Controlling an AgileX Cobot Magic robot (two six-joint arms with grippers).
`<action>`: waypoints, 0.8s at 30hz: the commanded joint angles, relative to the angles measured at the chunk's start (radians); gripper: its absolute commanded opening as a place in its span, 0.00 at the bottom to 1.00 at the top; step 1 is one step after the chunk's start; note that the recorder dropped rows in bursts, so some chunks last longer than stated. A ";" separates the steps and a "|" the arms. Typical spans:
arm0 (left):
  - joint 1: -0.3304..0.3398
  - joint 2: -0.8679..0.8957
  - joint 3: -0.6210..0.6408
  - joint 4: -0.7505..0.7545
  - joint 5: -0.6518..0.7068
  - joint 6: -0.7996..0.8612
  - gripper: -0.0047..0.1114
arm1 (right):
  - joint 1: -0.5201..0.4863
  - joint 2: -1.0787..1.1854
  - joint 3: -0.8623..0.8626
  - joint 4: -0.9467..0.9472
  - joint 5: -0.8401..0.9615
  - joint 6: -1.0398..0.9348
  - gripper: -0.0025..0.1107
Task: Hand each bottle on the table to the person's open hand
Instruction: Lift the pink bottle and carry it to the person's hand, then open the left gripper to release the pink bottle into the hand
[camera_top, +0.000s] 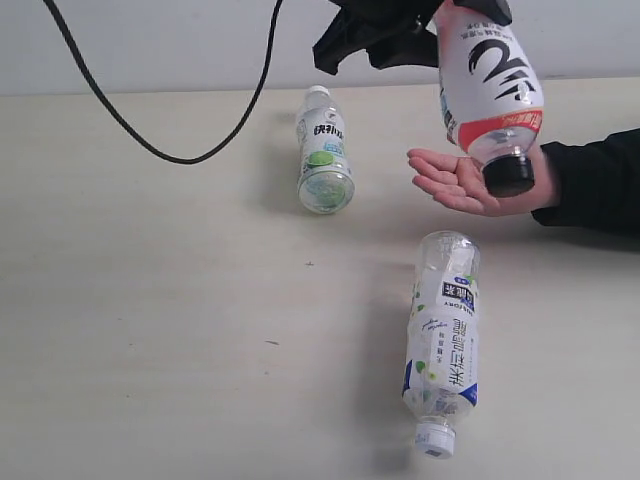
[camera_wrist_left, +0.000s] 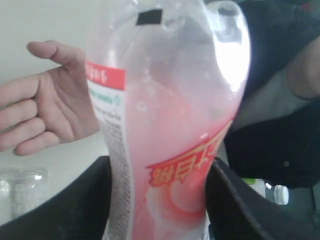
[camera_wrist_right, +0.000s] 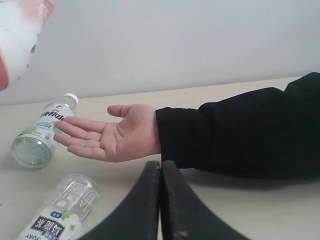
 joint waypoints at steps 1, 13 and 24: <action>-0.023 0.014 -0.007 -0.051 -0.090 -0.004 0.04 | -0.005 -0.006 0.005 0.000 -0.005 0.002 0.02; -0.044 0.197 -0.007 -0.138 -0.204 -0.027 0.04 | -0.005 -0.006 0.005 0.000 -0.005 0.002 0.02; -0.050 0.296 -0.007 -0.155 -0.263 0.000 0.04 | -0.005 -0.006 0.005 0.000 -0.005 0.002 0.02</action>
